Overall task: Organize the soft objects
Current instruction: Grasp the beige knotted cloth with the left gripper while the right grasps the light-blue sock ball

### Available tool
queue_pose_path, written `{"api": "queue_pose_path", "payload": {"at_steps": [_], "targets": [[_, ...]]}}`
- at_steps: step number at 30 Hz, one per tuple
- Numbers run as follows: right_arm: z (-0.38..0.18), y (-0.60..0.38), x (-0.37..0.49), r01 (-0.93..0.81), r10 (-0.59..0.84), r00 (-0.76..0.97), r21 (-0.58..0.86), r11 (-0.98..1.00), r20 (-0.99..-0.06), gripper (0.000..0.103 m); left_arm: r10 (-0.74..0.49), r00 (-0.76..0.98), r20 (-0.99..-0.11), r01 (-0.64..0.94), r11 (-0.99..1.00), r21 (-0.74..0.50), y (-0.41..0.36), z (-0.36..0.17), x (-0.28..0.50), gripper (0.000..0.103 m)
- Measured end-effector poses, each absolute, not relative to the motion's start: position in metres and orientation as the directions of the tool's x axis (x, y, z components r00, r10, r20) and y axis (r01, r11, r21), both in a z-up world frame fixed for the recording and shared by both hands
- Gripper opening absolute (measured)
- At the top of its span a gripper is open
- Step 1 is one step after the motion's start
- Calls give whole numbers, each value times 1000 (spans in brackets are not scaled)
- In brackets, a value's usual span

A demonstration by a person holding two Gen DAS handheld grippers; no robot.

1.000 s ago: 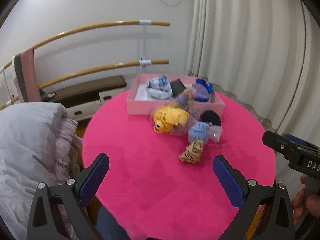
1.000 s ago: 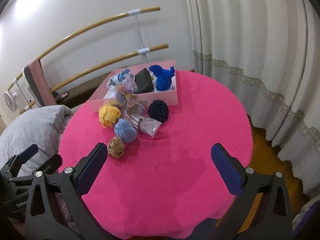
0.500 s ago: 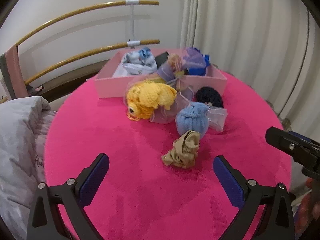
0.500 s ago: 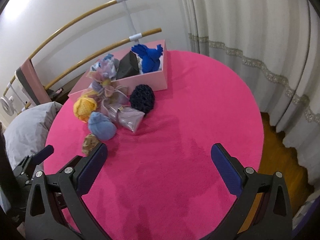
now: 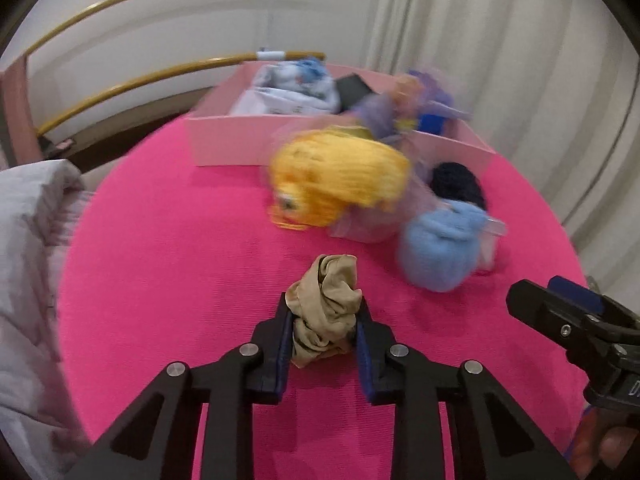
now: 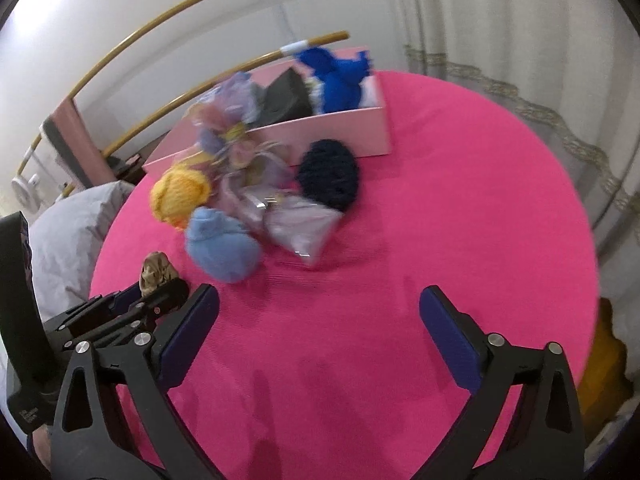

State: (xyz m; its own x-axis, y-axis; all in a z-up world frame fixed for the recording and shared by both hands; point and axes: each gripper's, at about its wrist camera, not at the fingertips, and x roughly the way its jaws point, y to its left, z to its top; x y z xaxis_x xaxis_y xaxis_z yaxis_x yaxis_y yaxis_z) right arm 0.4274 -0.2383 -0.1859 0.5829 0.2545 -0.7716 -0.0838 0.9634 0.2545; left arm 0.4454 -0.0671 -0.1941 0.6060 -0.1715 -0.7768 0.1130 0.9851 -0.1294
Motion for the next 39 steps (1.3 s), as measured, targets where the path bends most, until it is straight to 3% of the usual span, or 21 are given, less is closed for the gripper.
{"api": "queue_pose_path", "payload": {"at_steps": [6,10,12,13,24,39], "targets": [[-188,-201,441,-164,334,560,293,942,-758,84,-99,633,-768,44,995,-92,-38,-198,446,24],[-193,-181,454,-194,367,548,313,930,-752,68,-93,630,-771,34,995,-92,-33,-205,450,24],[-197,-176,462,-193,363,545,308,932,-756,54,-95,629,-771,38,995,-92,-34,-208,452,24],[-200,-175,466,-186,356,544,304,934,-760,41,-99,630,-770,42,995,-94,-35,-210,454,24],[-190,-186,443,-206,375,562,314,927,-737,39,-129,643,-755,62,991,-116,-27,-183,431,21],[-134,-184,416,-260,366,640,258,931,-675,39,-138,712,-689,82,990,-113,-27,-127,399,20]]}}
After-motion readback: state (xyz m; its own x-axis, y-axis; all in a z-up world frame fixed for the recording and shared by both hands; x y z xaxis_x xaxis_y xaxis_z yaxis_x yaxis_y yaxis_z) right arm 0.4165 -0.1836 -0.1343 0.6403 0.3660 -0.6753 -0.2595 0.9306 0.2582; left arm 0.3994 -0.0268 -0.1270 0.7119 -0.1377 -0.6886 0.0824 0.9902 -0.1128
